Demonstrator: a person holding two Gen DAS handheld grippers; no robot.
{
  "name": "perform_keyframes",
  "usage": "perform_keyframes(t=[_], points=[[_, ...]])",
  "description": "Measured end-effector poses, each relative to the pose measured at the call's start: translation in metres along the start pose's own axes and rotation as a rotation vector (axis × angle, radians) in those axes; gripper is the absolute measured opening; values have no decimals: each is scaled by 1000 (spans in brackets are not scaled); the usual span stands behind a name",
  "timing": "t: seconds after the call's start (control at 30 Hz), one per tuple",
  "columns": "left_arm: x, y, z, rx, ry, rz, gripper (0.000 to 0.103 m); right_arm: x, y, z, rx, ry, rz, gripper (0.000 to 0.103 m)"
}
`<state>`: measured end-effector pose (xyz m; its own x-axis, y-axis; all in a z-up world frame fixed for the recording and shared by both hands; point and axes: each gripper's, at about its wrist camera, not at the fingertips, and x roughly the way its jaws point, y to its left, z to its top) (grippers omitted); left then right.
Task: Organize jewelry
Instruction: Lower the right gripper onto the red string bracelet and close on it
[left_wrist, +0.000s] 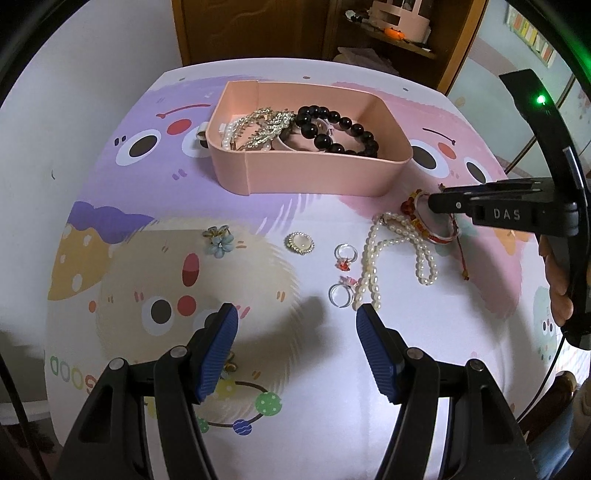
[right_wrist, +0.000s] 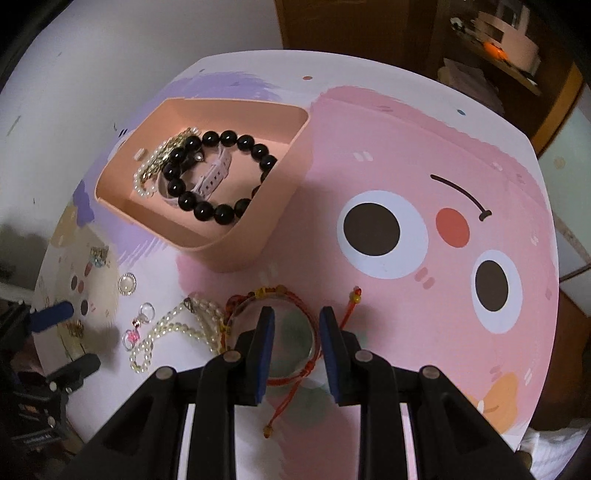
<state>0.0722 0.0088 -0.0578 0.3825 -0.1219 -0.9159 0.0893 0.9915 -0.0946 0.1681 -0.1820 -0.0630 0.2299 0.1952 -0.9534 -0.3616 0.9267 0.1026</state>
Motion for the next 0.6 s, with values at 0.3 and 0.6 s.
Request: perform_keyframes(t=[0.3, 0.6], points=[[-2, -2, 6, 1, -9, -7, 65, -1, 4, 2, -49, 14, 9, 25], [-3, -5, 8, 13, -4, -9, 65, 0, 6, 0, -113, 28, 14, 25]])
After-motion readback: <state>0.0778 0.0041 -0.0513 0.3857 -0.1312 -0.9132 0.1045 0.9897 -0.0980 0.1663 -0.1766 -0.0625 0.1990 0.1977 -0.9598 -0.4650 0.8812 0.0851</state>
